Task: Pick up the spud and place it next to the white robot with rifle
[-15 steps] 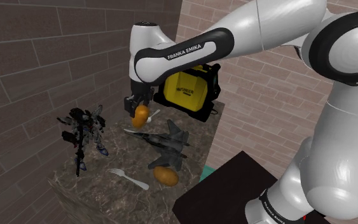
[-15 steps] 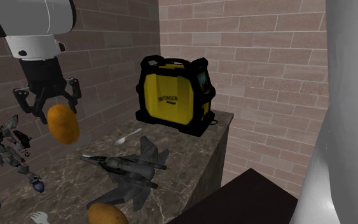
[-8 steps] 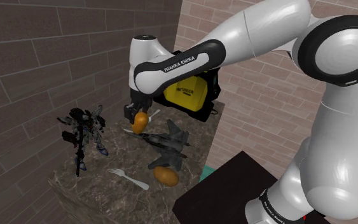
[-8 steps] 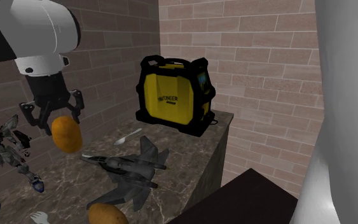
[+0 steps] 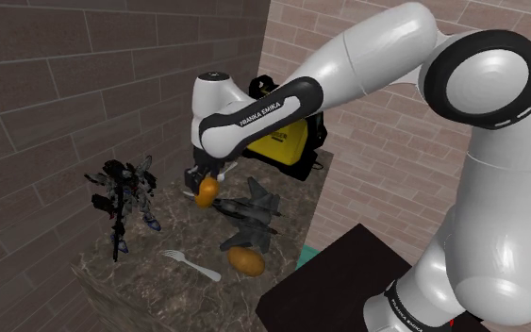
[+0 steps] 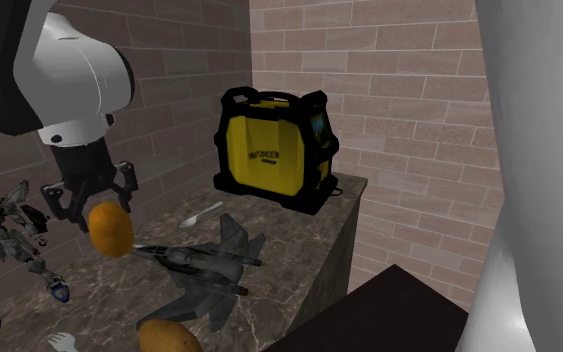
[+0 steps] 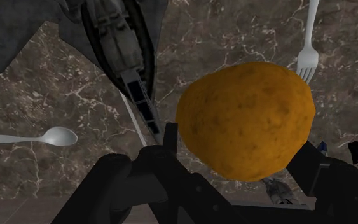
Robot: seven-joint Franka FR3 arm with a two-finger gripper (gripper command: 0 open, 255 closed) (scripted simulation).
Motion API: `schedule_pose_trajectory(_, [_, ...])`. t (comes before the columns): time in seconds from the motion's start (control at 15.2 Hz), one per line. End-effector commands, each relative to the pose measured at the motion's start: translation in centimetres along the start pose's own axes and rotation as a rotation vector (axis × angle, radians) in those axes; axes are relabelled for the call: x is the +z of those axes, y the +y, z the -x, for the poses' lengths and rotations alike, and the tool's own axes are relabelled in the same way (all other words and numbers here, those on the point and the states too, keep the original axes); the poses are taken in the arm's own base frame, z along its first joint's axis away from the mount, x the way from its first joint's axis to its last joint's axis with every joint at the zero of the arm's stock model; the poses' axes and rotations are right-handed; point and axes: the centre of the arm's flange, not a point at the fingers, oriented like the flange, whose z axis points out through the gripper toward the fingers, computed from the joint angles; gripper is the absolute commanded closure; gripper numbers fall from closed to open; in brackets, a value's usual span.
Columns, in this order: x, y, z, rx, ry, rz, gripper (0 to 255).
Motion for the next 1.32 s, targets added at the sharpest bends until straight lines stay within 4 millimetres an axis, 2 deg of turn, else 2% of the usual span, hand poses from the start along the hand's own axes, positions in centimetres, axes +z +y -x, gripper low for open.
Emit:
schedule_pose_trajectory(0.0, [1.1, -0.1, 0.0, 0.000, 0.001, 0.000, 255])
schedule_pose_trajectory(1.25, [11.1, -0.4, 0.4, 0.000, 0.001, 0.000, 255])
